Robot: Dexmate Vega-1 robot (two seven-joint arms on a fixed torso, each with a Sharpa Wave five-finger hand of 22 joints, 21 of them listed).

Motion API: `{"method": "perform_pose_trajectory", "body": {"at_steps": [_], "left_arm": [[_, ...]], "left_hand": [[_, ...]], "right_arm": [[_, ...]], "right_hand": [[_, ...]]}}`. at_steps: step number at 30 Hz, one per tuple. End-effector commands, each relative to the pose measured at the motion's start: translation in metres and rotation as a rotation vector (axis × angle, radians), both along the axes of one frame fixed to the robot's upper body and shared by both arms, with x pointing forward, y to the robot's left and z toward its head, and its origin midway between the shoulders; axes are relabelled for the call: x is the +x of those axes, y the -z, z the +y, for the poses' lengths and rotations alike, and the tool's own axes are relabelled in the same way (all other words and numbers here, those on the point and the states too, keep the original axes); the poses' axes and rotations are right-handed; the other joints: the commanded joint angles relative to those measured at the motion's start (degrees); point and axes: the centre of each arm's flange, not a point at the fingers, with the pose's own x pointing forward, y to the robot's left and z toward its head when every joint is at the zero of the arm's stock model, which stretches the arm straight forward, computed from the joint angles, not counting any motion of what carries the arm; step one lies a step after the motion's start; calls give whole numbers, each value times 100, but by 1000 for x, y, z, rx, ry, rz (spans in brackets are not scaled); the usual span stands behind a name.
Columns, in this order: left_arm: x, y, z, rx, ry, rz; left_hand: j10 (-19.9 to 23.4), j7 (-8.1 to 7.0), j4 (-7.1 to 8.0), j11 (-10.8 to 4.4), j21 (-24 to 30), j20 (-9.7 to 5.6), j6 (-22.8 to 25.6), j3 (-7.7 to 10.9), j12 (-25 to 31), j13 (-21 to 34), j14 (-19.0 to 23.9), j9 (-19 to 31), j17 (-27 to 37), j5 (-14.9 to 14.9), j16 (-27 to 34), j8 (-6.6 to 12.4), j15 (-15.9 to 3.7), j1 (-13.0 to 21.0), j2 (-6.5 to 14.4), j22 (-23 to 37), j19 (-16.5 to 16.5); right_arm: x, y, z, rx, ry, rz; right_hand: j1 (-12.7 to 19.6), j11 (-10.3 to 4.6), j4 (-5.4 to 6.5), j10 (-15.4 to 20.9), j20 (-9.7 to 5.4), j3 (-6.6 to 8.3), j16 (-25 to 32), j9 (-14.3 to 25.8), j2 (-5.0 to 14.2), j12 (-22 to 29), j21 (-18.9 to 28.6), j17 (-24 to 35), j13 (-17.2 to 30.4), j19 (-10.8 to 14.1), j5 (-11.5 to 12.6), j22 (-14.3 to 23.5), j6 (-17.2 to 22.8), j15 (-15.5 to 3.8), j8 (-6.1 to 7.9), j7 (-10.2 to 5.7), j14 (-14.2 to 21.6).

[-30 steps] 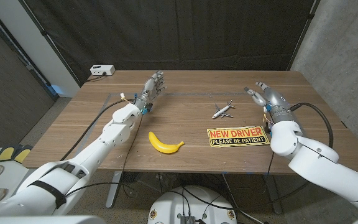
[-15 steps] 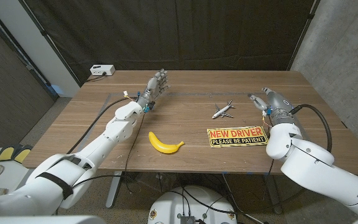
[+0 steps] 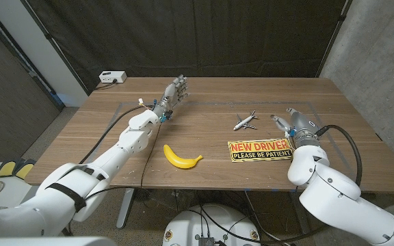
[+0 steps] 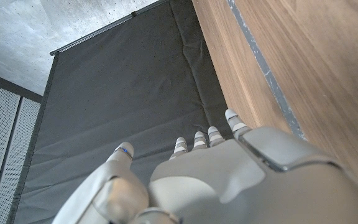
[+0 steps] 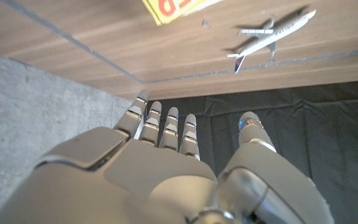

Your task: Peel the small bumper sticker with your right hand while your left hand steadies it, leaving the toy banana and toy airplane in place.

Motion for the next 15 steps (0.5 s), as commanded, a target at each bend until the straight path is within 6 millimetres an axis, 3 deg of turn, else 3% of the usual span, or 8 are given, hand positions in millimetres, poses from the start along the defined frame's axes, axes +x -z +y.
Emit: {"method": "perform_pose_trajectory", "body": {"at_steps": [1,5,10,15], "left_arm": [[4,-3,-5,9,17,0],[5,-3,-5,12,23,0],[5,-3,-5,17,24,1],[3,-4,-4,19,25,-3]], "left_hand": [[30,19,-14,24,-4,-6,19,37,14,32,-40,25,12,20,14,47,48,1,161,24,-30],[33,24,-14,25,-8,-6,26,38,13,33,-40,26,12,20,13,49,52,1,161,24,-30],[33,22,-15,21,-12,-6,28,38,11,33,-45,26,12,20,9,47,50,1,161,24,-29],[32,28,-15,23,-15,-6,27,38,9,34,-45,26,12,20,8,45,50,1,161,24,-27]], "right_arm": [[-22,-12,-6,-49,160,21],[-23,-10,-4,-62,200,28],[-23,-9,3,-105,303,42],[-23,-8,7,-137,382,71]], "right_hand": [[60,11,22,38,-14,36,-1,26,-16,12,12,-3,5,55,13,6,40,-41,-11,51,0],[66,-9,31,16,-8,24,-5,27,-35,2,9,-1,6,53,9,6,46,-58,-13,53,-5],[143,-61,29,-142,-8,-32,-34,32,-173,-50,-15,6,12,8,29,8,-140,-196,-84,214,-61],[301,-159,3,-290,-19,-35,-79,37,-252,-80,-38,12,20,-47,81,10,-179,-283,-79,162,-190]]}}
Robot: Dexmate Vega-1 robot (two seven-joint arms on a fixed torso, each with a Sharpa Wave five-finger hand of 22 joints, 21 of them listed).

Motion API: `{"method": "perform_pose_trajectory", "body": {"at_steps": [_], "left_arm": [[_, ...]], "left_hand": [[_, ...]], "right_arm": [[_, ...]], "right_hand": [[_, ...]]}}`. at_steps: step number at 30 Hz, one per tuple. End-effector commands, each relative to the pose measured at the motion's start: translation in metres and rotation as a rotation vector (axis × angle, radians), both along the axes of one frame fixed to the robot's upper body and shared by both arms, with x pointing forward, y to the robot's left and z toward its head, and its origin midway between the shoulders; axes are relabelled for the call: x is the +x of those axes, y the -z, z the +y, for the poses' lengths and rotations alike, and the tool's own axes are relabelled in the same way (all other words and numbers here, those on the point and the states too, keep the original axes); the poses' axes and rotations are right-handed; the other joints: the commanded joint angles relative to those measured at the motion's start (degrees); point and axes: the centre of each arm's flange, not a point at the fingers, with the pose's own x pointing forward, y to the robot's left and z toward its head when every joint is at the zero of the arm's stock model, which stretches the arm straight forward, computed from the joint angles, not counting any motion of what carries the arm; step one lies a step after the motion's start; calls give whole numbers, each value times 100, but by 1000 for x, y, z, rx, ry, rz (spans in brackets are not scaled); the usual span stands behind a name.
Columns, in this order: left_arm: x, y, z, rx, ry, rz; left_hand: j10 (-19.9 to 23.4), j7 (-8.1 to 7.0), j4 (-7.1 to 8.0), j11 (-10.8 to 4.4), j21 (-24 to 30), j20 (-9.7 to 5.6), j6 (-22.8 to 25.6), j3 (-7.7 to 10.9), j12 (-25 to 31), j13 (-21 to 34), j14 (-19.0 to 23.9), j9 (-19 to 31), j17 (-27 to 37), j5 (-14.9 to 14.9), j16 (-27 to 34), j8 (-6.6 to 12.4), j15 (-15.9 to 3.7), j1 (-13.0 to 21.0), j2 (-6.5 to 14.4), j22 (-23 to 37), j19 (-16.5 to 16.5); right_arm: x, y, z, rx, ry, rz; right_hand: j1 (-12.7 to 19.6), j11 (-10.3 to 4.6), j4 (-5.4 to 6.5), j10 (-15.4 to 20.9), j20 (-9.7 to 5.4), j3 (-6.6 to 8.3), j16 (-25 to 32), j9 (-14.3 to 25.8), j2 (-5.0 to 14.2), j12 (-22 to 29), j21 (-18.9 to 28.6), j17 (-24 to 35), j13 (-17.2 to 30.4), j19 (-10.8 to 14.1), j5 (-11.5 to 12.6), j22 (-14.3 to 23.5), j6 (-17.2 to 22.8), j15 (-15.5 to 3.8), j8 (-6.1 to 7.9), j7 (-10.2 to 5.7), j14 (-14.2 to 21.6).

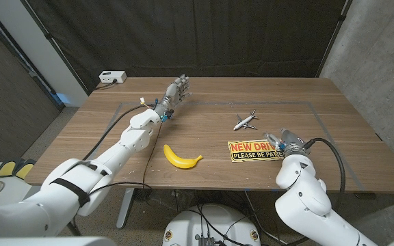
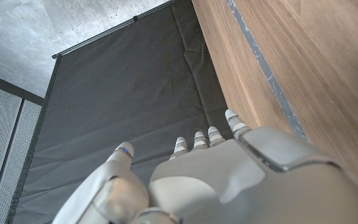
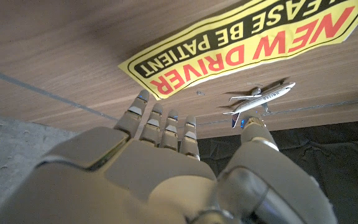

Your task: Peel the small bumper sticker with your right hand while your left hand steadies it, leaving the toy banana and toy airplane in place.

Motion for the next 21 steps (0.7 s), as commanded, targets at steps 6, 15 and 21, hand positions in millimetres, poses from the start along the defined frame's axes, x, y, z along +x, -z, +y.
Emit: {"method": "perform_pose_trajectory", "body": {"at_steps": [6,15,21], "left_arm": [[-1,-1,1,12,7,-1],[-3,-3,2,15,7,-5],[-3,-3,3,14,3,-8]], "left_hand": [[1,6,-16,-9,-19,-7,10,38,7,35,-43,27,12,20,7,44,49,0,160,24,-22],[5,8,-16,-2,-27,-6,11,37,5,35,-45,27,13,20,4,41,48,-1,158,24,-23],[4,7,-17,-4,-33,-6,13,37,2,36,-42,27,13,20,4,40,44,-2,157,24,-20]], "right_arm": [[-39,-37,-8,-260,507,-83],[-41,-34,-11,-255,563,-152],[-40,-39,-12,-265,524,-116]], "right_hand": [[382,-63,101,-746,-17,-192,-160,40,-298,-45,-157,50,43,-814,206,23,-175,-9,-36,-112,-1087],[396,-11,184,-1169,59,-333,-167,52,-338,-68,-185,75,49,-1394,268,26,-272,158,-40,-125,-1701],[418,-6,221,-1104,74,-427,7,60,-330,59,-36,79,51,-1263,308,24,-421,86,-26,-85,-1582]]}}
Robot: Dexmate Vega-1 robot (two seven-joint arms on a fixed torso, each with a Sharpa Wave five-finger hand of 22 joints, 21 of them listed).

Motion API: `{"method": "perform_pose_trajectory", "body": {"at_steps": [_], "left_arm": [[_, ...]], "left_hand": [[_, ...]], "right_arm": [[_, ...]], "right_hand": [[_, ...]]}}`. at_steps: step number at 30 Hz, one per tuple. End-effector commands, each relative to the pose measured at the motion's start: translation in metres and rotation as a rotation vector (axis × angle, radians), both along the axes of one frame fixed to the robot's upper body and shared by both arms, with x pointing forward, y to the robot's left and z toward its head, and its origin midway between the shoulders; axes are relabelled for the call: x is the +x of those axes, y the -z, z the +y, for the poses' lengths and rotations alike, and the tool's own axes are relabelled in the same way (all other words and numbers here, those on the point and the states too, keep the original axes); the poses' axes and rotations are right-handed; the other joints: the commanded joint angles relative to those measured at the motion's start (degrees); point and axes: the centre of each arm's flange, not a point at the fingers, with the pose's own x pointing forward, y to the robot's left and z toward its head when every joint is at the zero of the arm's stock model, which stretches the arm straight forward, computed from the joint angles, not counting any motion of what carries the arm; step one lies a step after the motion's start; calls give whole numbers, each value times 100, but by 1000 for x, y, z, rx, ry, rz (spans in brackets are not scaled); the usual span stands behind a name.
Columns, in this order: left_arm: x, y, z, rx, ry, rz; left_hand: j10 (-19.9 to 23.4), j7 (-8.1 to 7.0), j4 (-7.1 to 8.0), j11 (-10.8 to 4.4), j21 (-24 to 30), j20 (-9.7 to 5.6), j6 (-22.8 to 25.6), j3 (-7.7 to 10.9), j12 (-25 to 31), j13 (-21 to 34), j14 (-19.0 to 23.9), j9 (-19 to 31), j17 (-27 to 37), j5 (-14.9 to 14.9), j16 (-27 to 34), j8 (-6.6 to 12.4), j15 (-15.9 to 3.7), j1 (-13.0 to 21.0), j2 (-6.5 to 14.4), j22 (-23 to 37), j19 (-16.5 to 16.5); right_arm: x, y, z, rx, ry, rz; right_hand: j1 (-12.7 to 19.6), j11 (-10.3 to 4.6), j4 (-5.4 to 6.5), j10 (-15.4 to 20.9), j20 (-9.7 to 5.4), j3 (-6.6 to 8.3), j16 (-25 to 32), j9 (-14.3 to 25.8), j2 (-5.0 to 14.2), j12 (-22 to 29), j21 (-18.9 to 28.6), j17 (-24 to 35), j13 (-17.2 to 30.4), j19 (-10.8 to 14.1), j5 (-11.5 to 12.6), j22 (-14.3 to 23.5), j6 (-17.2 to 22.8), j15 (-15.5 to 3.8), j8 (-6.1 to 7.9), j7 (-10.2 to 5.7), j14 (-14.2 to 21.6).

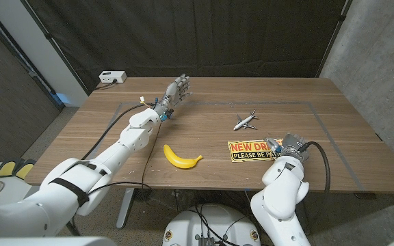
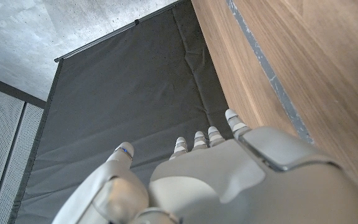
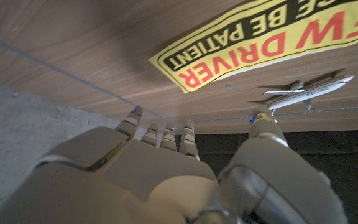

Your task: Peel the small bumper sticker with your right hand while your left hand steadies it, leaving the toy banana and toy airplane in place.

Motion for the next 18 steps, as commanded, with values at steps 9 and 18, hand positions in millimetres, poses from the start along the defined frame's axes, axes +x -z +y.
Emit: {"method": "perform_pose_trajectory", "body": {"at_steps": [9,18], "left_arm": [[0,-1,1,-2,-4,-1],[0,-2,2,-2,-12,-1]], "left_hand": [[2,8,-17,-11,-16,-5,12,37,-1,6,-44,28,13,20,2,38,43,-2,157,24,-17],[0,6,-18,-11,-23,-4,14,36,-5,7,-43,28,13,20,1,37,41,-3,155,24,-13]], "right_arm": [[-22,-37,-10,-198,198,38],[-14,-36,-10,-178,195,82]], "right_hand": [[123,-50,-15,332,-11,-171,258,23,-124,167,202,12,38,298,90,4,215,-85,129,44,340],[221,-76,-57,306,-32,-210,238,24,-195,149,195,12,42,295,130,3,157,-108,106,16,311]]}}
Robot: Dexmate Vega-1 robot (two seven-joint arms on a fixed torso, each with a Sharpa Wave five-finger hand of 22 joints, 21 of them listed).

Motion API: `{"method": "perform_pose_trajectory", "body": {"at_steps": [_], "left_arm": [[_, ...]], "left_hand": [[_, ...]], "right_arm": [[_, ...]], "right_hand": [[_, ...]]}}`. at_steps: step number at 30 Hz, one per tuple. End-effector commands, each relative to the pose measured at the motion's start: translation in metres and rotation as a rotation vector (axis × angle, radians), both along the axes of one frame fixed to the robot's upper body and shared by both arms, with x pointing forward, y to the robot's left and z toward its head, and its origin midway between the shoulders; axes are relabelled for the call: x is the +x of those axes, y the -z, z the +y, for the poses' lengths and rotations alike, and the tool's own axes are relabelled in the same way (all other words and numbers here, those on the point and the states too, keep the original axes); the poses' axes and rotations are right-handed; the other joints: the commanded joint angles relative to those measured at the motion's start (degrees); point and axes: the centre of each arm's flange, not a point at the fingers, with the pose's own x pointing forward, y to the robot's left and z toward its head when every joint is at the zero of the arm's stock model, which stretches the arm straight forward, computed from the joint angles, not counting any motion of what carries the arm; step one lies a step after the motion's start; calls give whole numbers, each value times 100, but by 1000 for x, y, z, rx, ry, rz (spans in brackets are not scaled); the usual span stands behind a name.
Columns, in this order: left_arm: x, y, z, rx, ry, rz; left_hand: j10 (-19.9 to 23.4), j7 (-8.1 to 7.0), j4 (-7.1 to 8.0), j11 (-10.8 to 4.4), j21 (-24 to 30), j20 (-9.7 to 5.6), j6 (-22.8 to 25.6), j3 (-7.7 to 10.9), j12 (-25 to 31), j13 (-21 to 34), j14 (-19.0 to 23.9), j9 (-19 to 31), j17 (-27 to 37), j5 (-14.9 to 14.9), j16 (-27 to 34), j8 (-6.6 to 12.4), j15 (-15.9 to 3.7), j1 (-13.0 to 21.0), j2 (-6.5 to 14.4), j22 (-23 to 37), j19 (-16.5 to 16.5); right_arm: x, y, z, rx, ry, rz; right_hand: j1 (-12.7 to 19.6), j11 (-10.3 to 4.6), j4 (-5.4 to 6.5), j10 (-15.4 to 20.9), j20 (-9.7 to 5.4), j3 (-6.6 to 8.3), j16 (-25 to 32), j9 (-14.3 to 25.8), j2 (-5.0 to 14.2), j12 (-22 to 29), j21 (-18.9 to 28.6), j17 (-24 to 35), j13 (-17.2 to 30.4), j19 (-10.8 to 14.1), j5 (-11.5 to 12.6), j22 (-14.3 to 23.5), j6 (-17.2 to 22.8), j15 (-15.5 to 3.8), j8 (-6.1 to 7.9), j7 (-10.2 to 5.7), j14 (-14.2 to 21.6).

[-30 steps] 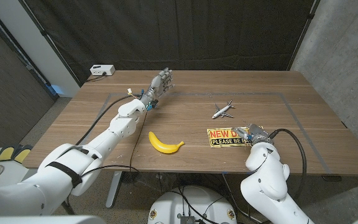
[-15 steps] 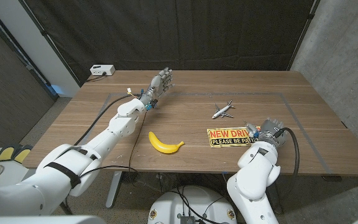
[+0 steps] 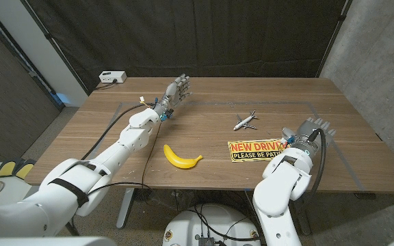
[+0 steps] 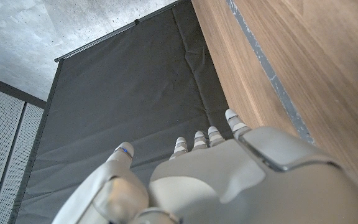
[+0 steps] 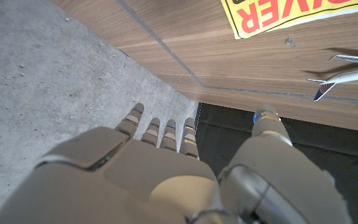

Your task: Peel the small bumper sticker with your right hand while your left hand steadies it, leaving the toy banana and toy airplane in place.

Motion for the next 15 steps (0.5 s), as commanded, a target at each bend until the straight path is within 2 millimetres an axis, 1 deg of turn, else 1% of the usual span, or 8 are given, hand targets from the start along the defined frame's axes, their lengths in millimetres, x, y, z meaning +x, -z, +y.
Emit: {"method": "perform_pose_trajectory", "body": {"at_steps": [1,5,8,15], "left_arm": [[0,-2,1,-1,-11,-1],[1,-2,1,-2,-10,1],[1,-2,0,2,-10,3],[2,-3,-1,4,-10,3]], "left_hand": [[0,6,-18,-14,-25,-4,11,36,-5,8,-42,28,13,20,1,35,41,-3,155,24,-13],[2,4,-18,-13,-28,-5,14,36,-6,8,-41,28,13,20,1,35,43,-4,154,24,-11],[2,3,-18,-16,-30,-6,14,36,-7,8,-46,28,13,20,-1,35,43,-4,154,24,-8],[-2,7,-18,-13,-37,-4,14,37,-10,8,-47,28,13,21,-3,33,45,-4,155,24,-8]], "right_arm": [[9,-4,-5,39,24,70],[11,-4,-6,56,5,94],[13,-4,-6,71,-5,113],[15,-4,-7,85,-4,151]], "right_hand": [[76,-30,-19,-16,-5,-31,18,25,-48,-8,43,13,15,18,50,20,-28,-13,-4,-26,-15],[72,-17,-8,4,16,-64,17,27,-77,-2,36,16,17,3,61,20,40,9,22,-36,-16],[28,0,28,37,38,-107,24,28,-92,9,35,28,19,4,69,21,154,26,61,-32,-13],[27,-17,45,88,9,-145,32,30,-104,24,37,32,21,13,89,22,232,14,80,-48,9]]}}
